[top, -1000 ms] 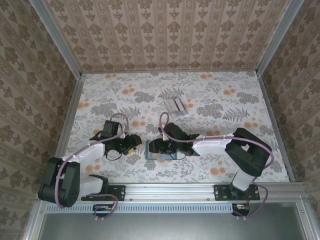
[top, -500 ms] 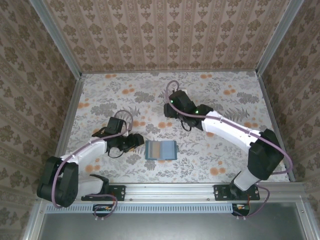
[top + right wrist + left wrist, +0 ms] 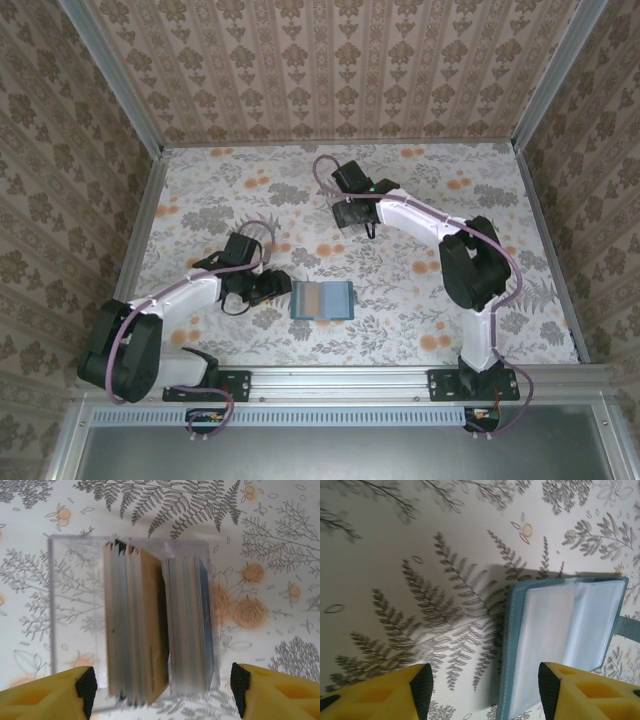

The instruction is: Put the credit cards into the card holder

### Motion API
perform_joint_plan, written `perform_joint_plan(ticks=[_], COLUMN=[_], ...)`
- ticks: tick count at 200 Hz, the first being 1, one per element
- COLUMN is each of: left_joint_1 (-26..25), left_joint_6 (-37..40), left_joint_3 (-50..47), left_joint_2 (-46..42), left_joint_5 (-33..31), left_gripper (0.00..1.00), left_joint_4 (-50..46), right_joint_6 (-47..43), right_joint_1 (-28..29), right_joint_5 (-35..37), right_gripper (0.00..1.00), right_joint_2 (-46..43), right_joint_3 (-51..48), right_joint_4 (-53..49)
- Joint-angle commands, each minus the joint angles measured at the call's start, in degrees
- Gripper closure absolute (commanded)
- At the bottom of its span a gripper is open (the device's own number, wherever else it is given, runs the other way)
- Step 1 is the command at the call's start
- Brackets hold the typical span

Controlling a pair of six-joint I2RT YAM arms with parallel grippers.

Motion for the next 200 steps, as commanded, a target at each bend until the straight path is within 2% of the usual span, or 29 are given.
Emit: perform_joint_plan(ticks=[1, 27, 54, 80, 126, 200], left_joint_1=[-1.76, -2.83, -3.1, -3.58, -4.02, -5.51], left_joint_6=[-0.93, -1.49, -1.34, -1.49, -1.55, -1.71], left_joint_3=[0.29, 0.46, 1.08, 1.13, 1.95, 2.72], left_joint_2=[0.37, 0.81, 1.72, 2.28, 4.45, 7.56], left_joint_5=[-0.56, -1.51, -1.53, -1.62, -1.28, -0.93], left_gripper=[0.39, 0.39, 0.39, 0.39, 0.39, 0.39], left_joint_4=[1.03, 1.22, 1.03, 1.81, 2.84, 3.72], right_joint_6=[-3.02, -3.37, -3.86, -4.58, -5.31, -9.68], right_joint_1=[-0.84, -0.84, -0.75, -0.49, 1.32, 3.55], right_joint_5=[-3.37, -2.4, 2.38, 4.1, 17.81, 25.73], right_gripper=[0.26, 0.25, 0.25, 0.25, 0.27, 0.3], right_joint_2=[3.46, 5.1, 6.58, 6.82, 7.12, 7.41], right_joint_3=[3.39, 5.08, 6.72, 7.72, 8.28, 9.89], right_joint_4=[-3.77, -4.13, -4.78, -5.46, -4.52, -4.35])
